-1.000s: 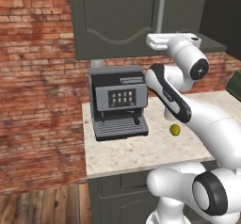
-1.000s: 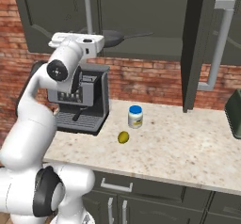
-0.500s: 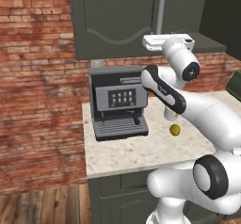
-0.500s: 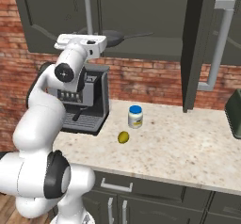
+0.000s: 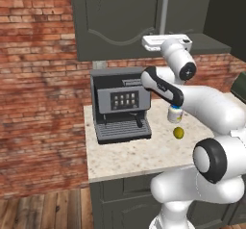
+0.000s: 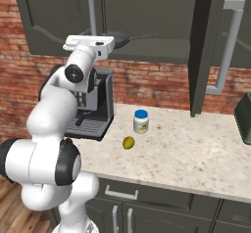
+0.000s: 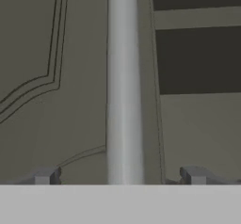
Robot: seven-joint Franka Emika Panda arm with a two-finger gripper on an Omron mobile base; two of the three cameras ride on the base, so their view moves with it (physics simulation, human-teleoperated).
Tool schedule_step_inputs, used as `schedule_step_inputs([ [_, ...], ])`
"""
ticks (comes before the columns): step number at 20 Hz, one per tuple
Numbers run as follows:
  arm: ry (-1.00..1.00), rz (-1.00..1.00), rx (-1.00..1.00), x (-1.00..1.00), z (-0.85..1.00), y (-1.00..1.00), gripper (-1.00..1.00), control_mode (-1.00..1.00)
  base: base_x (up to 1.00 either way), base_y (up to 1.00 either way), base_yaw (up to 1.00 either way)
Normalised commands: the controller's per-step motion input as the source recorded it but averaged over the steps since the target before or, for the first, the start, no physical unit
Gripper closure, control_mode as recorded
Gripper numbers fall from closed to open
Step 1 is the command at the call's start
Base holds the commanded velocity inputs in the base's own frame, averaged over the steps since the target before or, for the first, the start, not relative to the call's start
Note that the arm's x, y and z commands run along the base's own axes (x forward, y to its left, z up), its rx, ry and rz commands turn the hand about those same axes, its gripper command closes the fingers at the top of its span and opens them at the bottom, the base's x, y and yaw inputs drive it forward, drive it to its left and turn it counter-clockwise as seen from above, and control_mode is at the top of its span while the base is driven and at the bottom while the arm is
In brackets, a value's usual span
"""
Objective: Pick the pan from the cabinet and place it on the stove. Then turn on the stove burner for the pan.
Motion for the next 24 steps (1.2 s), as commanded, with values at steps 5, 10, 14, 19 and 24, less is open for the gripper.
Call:
schedule_step_inputs([
  [5,0.00,0.00,0.00,0.38,0.00,0.02,-1.00,-1.00,0.00,0.00,0.00],
  [10,0.00,0.00,0.00,0.31,-0.03,0.06,1.00,-1.00,0.00,0.00,0.00],
  [14,0.00,0.00,0.00,0.18,0.00,0.14,1.00,-1.00,0.00,0.00,0.00],
  [19,0.00,0.00,-0.02,0.03,0.00,0.22,1.00,-1.00,0.00,0.00,0.00],
  [24,0.01,0.00,-0.02,0.00,0.00,0.06,1.00,-1.00,0.00,0.00,0.00],
])
